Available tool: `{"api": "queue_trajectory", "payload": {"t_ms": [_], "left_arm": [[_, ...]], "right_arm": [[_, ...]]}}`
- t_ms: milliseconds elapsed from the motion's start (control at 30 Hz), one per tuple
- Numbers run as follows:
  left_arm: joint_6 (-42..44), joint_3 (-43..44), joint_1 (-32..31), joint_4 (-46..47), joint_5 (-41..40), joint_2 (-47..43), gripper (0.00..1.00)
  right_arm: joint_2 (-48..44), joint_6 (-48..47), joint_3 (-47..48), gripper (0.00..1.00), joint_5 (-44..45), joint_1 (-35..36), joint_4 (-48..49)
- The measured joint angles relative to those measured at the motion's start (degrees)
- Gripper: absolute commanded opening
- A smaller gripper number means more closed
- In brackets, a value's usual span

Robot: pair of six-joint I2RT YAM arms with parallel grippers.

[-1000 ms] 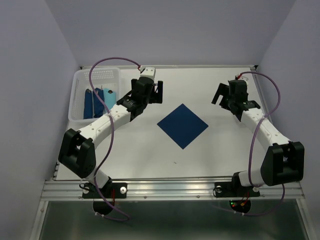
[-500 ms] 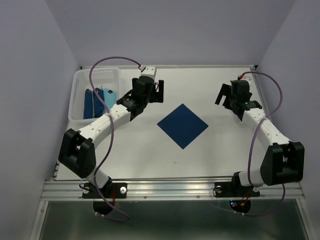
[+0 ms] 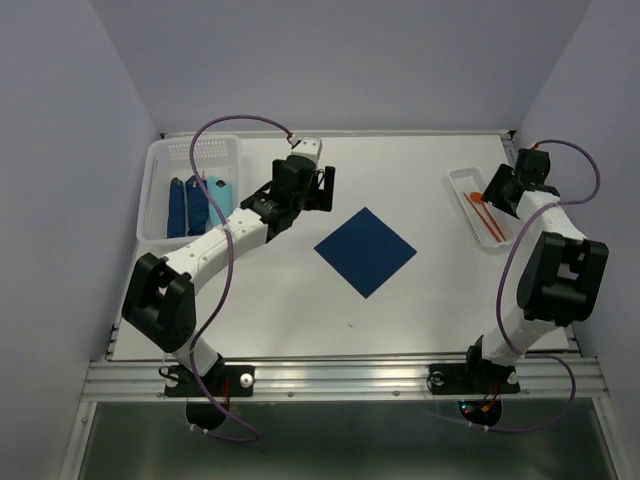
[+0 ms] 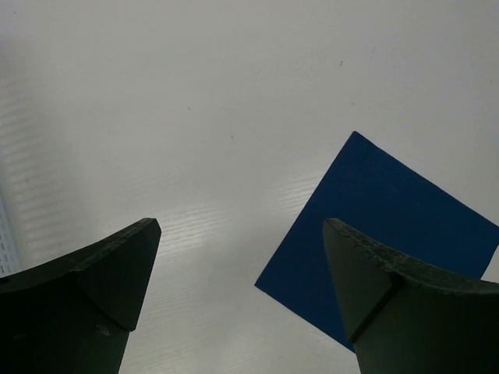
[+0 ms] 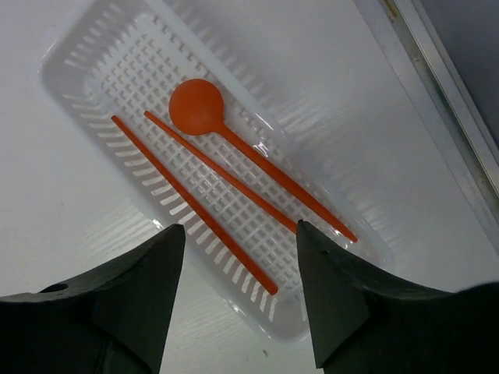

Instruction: Place the utensils on the paper napkin and roll it up

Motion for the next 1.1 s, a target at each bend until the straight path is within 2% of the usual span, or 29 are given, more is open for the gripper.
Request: {"api": "queue_trajectory", "payload": {"t_ms": [100, 333, 400, 767, 1100], "left_arm": [[0.0, 0.0, -0.1, -0.3, 0.0, 0.2, 0.99], [0.0, 0.0, -0.2, -0.4, 0.0, 0.3, 0.99], [0.0, 0.0, -0.2, -0.4, 0.0, 0.4, 0.99], [0.1, 0.0, -0.4, -0.5, -0.2, 1.2, 0.99], [0.5, 0.0, -0.5, -0.5, -0.3, 1.2, 0.99]], "right_arm": [[3.6, -2.4, 2.1, 0.57, -0.7, 0.6, -0.7], [9.1, -7.1, 8.1, 0.37, -1.2, 0.7, -1.9], [10.8, -8.2, 10.1, 0.34, -1.6, 0.7, -2.7], [18.1, -13.3, 12.8, 0.36, -2.2, 1.4, -6.9], [21.0, -16.9, 13.5, 0.35, 0.5, 4.0, -9.7]]}}
